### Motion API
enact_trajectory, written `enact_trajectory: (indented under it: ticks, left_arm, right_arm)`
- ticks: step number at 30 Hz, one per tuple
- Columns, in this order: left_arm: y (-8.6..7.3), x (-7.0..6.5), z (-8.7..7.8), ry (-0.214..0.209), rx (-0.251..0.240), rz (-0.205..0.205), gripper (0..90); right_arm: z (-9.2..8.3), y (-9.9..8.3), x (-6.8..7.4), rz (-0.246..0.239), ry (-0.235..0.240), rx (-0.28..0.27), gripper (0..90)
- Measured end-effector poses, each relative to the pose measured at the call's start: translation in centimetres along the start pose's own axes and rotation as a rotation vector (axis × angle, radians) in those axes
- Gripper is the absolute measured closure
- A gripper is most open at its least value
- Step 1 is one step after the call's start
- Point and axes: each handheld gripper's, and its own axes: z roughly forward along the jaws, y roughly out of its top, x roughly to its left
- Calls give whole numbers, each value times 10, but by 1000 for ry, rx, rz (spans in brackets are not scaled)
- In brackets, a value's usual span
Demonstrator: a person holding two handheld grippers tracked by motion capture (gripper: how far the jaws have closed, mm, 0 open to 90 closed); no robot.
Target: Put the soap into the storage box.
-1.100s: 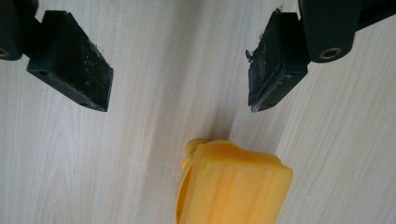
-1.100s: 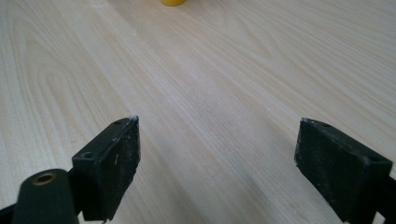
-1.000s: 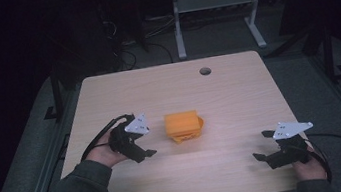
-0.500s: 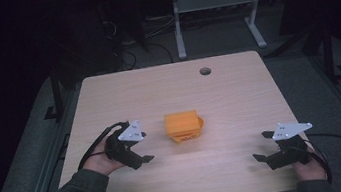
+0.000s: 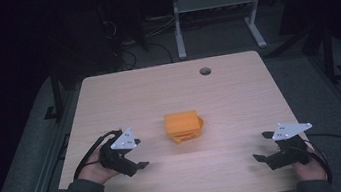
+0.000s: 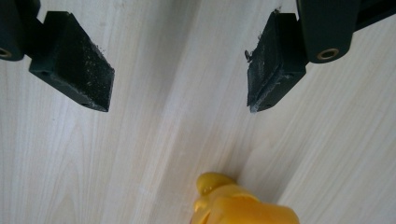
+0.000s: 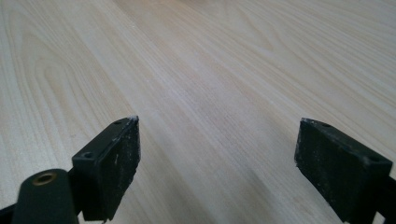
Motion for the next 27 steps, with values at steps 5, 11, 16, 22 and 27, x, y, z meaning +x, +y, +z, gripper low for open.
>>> enact_trajectory:
  ticks: [5,11,16,22,27]
  left_arm:
    - [-11,-2,-2,8,-5,-21,223]
    - [-22,-4,-5,17,0,-33,222]
    - [-30,-4,-6,25,-6,-46,219]
    - [-39,-6,-6,29,-9,-64,219]
    - [-46,-8,-3,36,-5,-78,213]
  right_arm:
    - [0,0,0,0,2,4,137]
    - [1,-1,0,3,1,10,137]
    - [1,-2,0,10,-1,12,137]
    - [2,-3,0,12,-1,14,137]
    - [2,-3,-1,11,-2,21,137]
